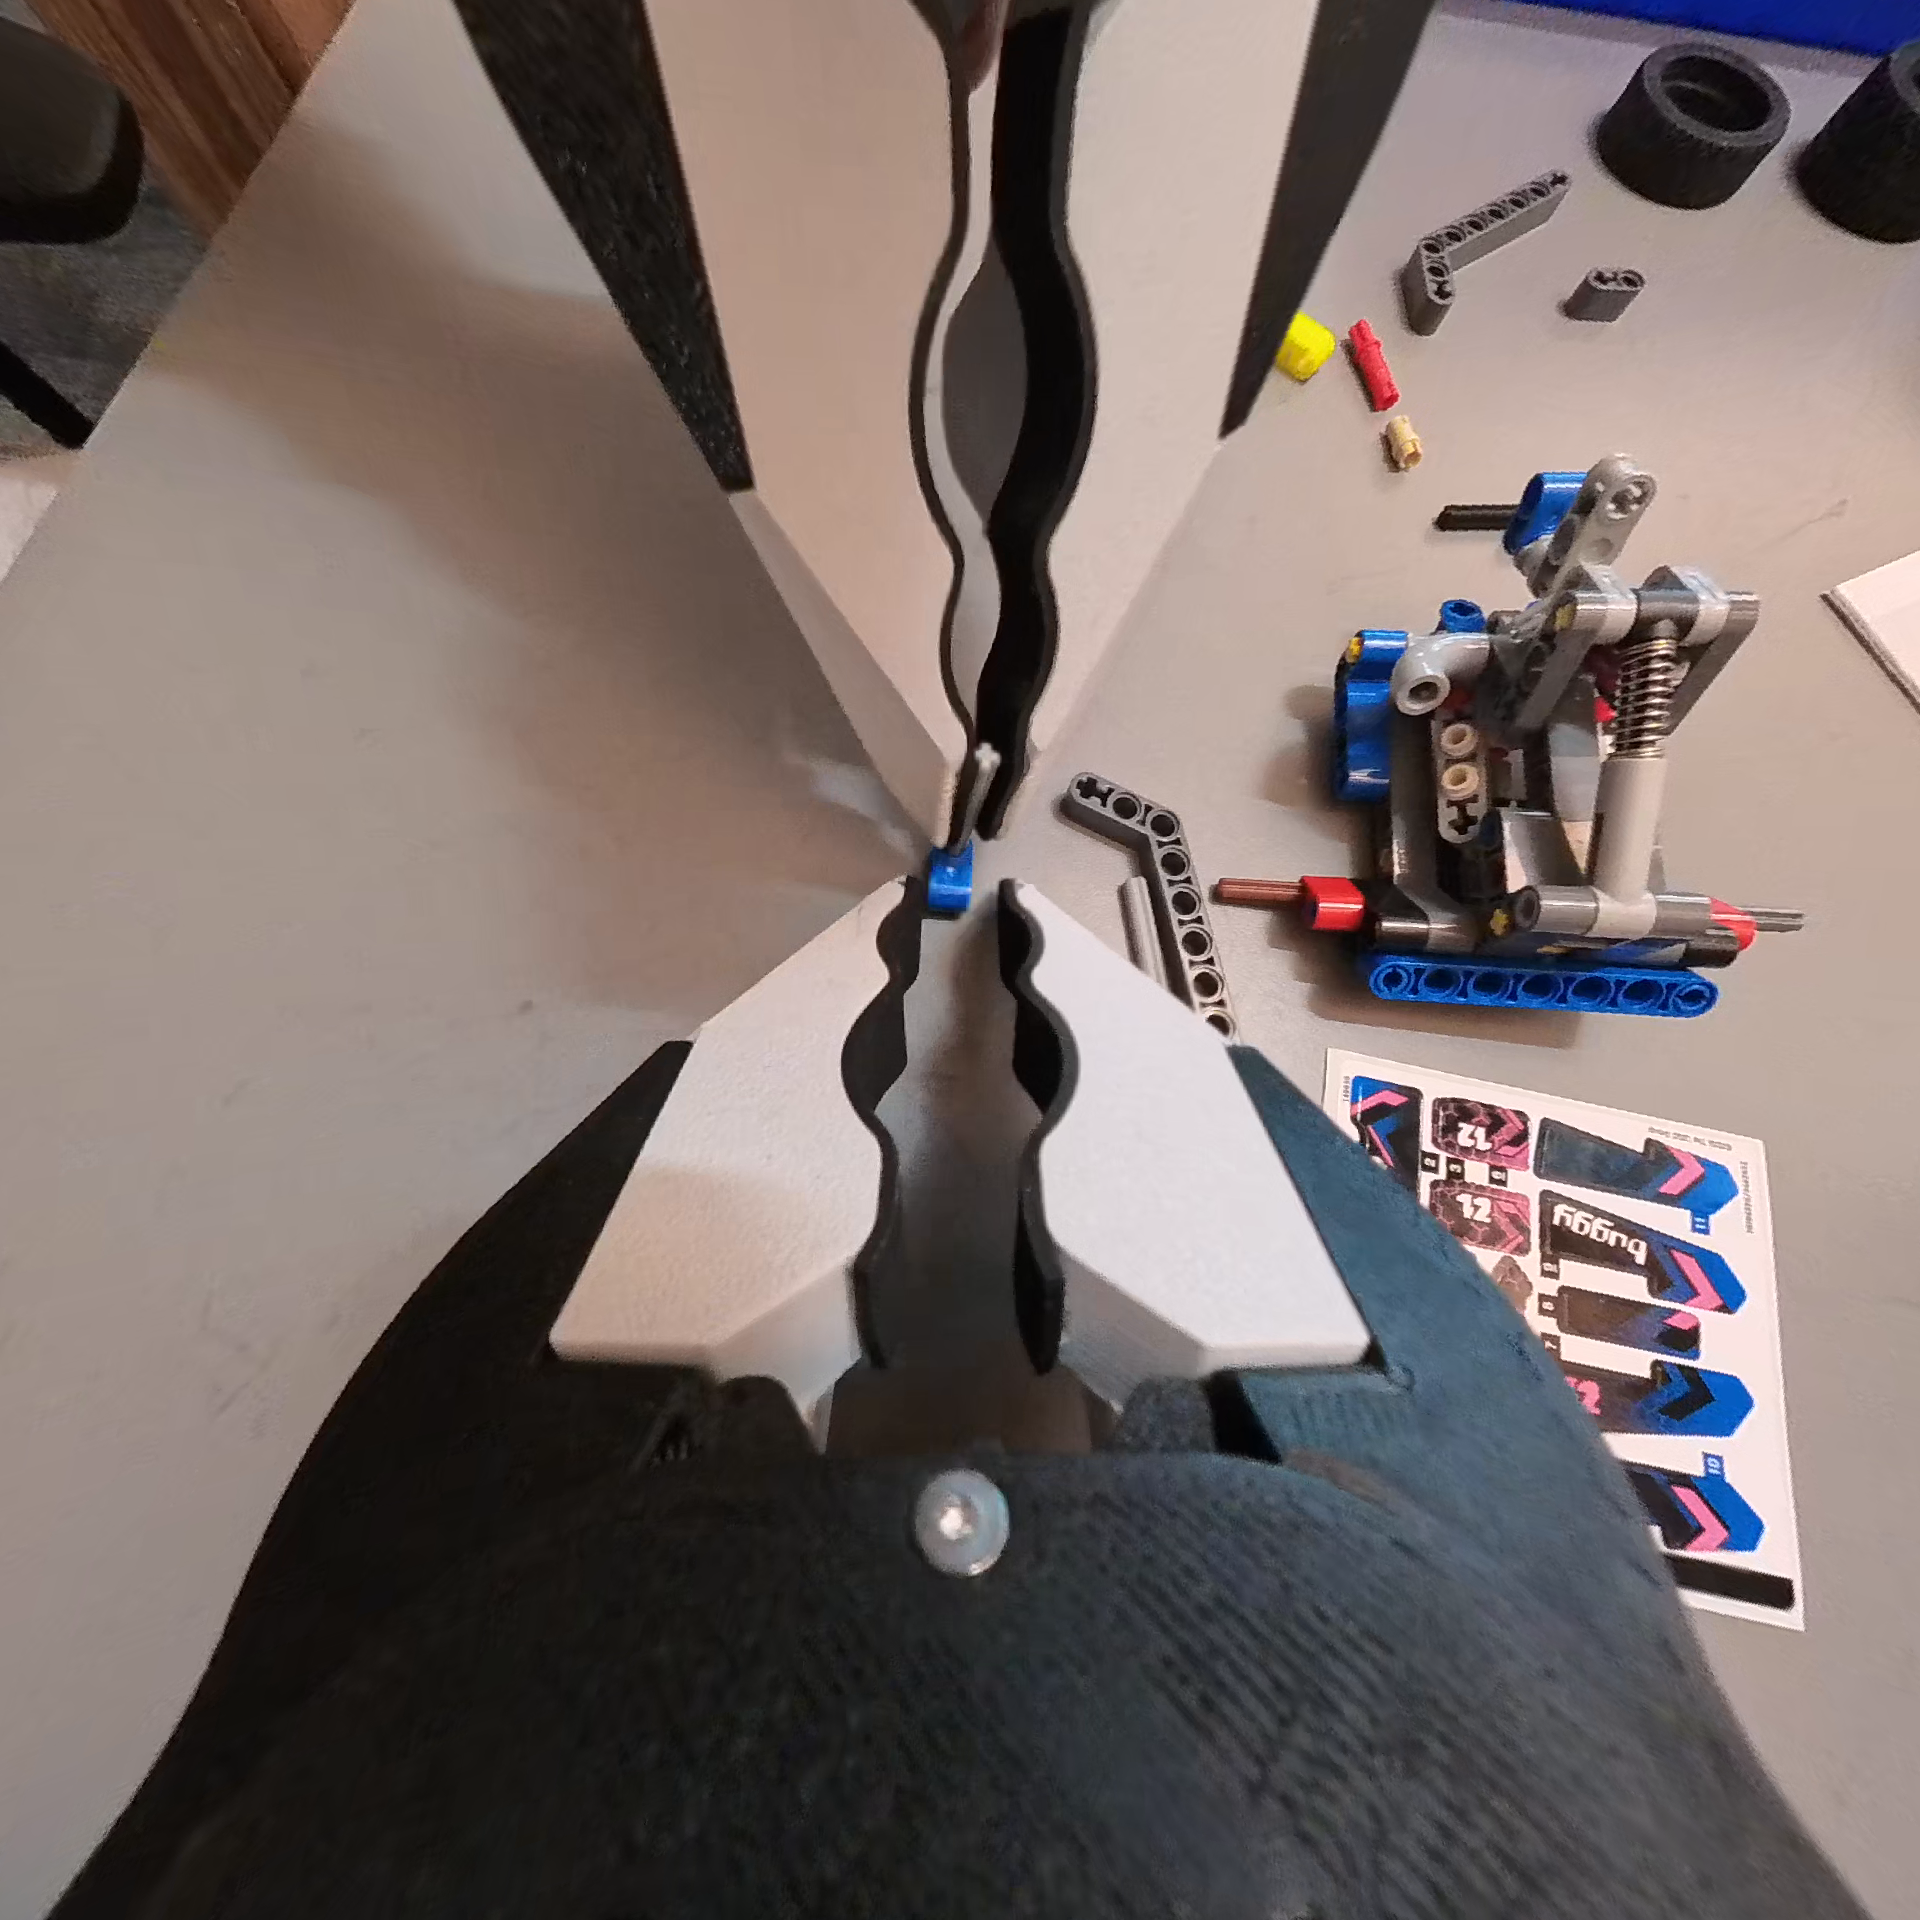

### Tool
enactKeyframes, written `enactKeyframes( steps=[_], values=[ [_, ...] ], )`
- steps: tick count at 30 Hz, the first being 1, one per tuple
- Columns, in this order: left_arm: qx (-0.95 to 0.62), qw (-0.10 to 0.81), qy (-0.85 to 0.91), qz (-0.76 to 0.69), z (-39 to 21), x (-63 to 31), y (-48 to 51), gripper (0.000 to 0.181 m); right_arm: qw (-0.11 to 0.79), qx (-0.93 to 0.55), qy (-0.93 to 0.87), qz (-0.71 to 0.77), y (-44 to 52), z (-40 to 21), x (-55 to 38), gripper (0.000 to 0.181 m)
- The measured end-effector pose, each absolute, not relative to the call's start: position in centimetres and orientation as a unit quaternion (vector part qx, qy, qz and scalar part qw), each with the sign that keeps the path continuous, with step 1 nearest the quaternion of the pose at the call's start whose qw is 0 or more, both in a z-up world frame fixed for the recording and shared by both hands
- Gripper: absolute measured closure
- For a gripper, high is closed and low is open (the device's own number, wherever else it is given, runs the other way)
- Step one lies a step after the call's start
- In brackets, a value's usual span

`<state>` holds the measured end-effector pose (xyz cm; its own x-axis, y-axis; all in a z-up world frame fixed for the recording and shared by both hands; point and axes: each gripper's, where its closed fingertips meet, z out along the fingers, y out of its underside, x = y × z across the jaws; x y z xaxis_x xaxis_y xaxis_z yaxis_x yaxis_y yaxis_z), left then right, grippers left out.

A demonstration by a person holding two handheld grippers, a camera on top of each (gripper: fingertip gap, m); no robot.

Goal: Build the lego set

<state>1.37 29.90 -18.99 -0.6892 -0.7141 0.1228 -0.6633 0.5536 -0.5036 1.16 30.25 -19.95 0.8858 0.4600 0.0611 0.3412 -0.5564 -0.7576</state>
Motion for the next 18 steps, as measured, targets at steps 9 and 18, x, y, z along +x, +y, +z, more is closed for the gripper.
enactKeyframes(
  steps=[9, 18],
  values=[
    [-0.486, 0.063, 0.728, -0.480, -16.0, 3.2, 30.9, 0.180, 0.468, -0.863, -0.188, 0.029, 30.4, -18.2, 3.3, 0.138],
    [-0.489, 0.004, 0.526, -0.696, -11.4, 4.4, 30.8, 0.179, 0.552, -0.812, -0.153, -0.116, 31.1, -15.0, 4.7, 0.147]
  ],
)
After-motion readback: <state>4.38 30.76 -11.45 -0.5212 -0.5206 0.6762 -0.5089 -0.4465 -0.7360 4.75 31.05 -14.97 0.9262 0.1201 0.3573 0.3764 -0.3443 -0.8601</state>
